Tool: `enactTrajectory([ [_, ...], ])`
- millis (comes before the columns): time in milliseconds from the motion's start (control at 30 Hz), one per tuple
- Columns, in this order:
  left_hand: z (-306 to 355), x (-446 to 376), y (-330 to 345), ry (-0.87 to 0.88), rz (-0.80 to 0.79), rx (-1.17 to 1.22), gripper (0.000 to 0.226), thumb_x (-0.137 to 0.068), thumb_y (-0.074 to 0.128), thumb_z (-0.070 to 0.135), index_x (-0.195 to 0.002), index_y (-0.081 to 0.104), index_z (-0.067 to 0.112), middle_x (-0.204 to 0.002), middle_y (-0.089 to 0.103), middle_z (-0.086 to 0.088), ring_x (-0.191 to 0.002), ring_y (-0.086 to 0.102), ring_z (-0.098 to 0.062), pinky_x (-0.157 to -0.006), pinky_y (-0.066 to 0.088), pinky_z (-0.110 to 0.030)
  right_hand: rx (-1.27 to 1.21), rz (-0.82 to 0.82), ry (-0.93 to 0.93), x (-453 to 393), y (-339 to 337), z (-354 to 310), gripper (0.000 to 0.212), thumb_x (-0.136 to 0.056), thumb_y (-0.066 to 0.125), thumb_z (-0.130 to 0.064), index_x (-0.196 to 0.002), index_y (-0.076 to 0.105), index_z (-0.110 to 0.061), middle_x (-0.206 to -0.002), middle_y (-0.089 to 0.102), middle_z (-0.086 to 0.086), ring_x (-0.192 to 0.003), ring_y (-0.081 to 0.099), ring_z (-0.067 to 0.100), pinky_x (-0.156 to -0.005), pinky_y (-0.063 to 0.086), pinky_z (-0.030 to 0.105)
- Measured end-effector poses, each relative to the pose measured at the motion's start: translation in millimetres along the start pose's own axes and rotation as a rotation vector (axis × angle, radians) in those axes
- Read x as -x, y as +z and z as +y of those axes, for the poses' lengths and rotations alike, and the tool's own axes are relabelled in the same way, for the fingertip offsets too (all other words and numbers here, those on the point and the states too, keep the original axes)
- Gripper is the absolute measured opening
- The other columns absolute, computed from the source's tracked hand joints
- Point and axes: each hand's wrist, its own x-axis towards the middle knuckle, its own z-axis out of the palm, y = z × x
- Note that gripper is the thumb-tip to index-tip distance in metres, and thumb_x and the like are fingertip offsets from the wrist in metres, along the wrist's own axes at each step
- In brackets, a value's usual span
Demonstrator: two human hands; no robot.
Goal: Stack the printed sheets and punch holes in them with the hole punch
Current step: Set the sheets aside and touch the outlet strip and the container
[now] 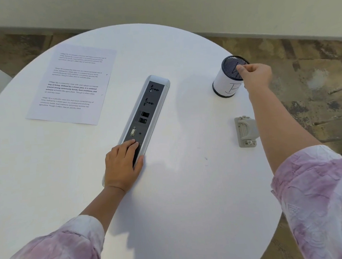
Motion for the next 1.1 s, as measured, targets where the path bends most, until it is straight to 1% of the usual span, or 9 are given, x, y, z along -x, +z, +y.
enactTrajectory([
  [200,-0.7,0.0,0.3,0.004,0.008,0.001,0.045,-0.086,0.041,0.039,-0.112,0.063,0.010,-0.121,0.060,-0.005,-0.104,0.045,-0.022,-0.083,0.040,-0.040,-0.010,0.016,-0.002,-5.0,-0.6,5.0,0.027,-0.090,0.057,-0.029,-0.088,0.072,-0.007,-0.057,0.048,-0.005,-0.048,0.037,0.010,-0.055,0.038,0.024],
  [267,-0.3,0.0,0.3,0.003,0.010,0.004,0.045,-0.086,0.040,0.039,-0.112,0.063,0.010,-0.121,0.060,-0.004,-0.104,0.044,-0.021,-0.083,0.039,-0.039,-0.007,0.008,0.016,-8.2,-1.9,7.1,0.020,-0.088,0.060,-0.025,-0.084,0.071,-0.009,-0.060,0.050,-0.007,-0.049,0.039,0.007,-0.057,0.039,0.023],
  [433,-0.5,-0.4,0.5,0.002,0.004,0.003,0.045,-0.086,0.040,0.039,-0.112,0.063,0.010,-0.121,0.060,-0.005,-0.105,0.044,-0.021,-0.083,0.040,-0.040,-0.034,-0.025,0.013,-11.1,-5.4,10.1,0.017,-0.083,0.066,-0.014,-0.099,0.071,-0.012,-0.069,0.058,-0.012,-0.053,0.045,0.001,-0.051,0.036,0.013],
  [567,0.0,-0.4,0.3,-0.002,0.002,0.006,0.046,-0.086,0.040,0.040,-0.112,0.063,0.010,-0.122,0.060,-0.004,-0.105,0.043,-0.021,-0.084,0.039,-0.040,-0.079,-0.012,-0.009,-4.4,-8.7,6.5,0.020,-0.081,0.068,-0.017,-0.100,0.069,-0.011,-0.065,0.052,-0.010,-0.054,0.044,0.002,-0.051,0.036,0.014],
  [667,-0.2,-0.2,0.3,0.003,0.010,0.004,0.045,-0.086,0.040,0.039,-0.112,0.063,0.010,-0.121,0.060,-0.005,-0.105,0.043,-0.021,-0.083,0.040,-0.040,-0.134,-0.019,-0.106,16.2,-9.8,3.7,0.016,-0.080,0.068,-0.020,-0.095,0.065,-0.013,-0.062,0.046,-0.012,-0.050,0.043,-0.005,-0.056,0.039,0.012],
  [767,-0.7,-0.6,0.7,-0.002,0.007,0.005,0.045,-0.086,0.040,0.040,-0.111,0.063,0.010,-0.121,0.060,-0.004,-0.105,0.044,-0.022,-0.083,0.041,-0.041,-0.121,-0.063,-0.198,50.0,-4.7,8.5,0.014,-0.081,0.067,-0.024,-0.094,0.065,-0.019,-0.067,0.051,-0.014,-0.060,0.047,-0.005,-0.064,0.040,0.010],
  [833,-1.3,-0.5,1.0,0.001,0.005,0.003,0.045,-0.086,0.041,0.040,-0.111,0.063,0.010,-0.121,0.060,-0.004,-0.104,0.045,-0.023,-0.082,0.041,-0.041,-0.061,-0.118,-0.212,74.0,0.9,17.7,0.015,-0.082,0.066,-0.025,-0.096,0.065,-0.020,-0.069,0.052,-0.014,-0.059,0.045,-0.002,-0.061,0.037,0.009],
  [1000,-2.8,-0.3,2.4,0.006,0.011,0.005,0.044,-0.086,0.041,0.039,-0.111,0.063,0.010,-0.121,0.060,-0.005,-0.104,0.046,-0.023,-0.082,0.041,-0.041,0.127,-0.348,-0.162,129.8,10.4,60.1,0.012,-0.080,0.068,-0.019,-0.089,0.064,-0.026,-0.079,0.058,-0.007,-0.054,0.048,-0.002,-0.054,0.035,0.005],
  [1100,-2.6,-0.4,3.0,0.005,0.012,0.005,0.045,-0.086,0.041,0.040,-0.111,0.063,0.010,-0.121,0.060,-0.004,-0.104,0.045,-0.022,-0.082,0.041,-0.041,0.209,-0.416,-0.111,156.7,14.4,84.3,0.012,-0.079,0.069,-0.018,-0.090,0.066,-0.021,-0.089,0.062,0.002,-0.065,0.052,0.005,-0.065,0.040,0.011],
])
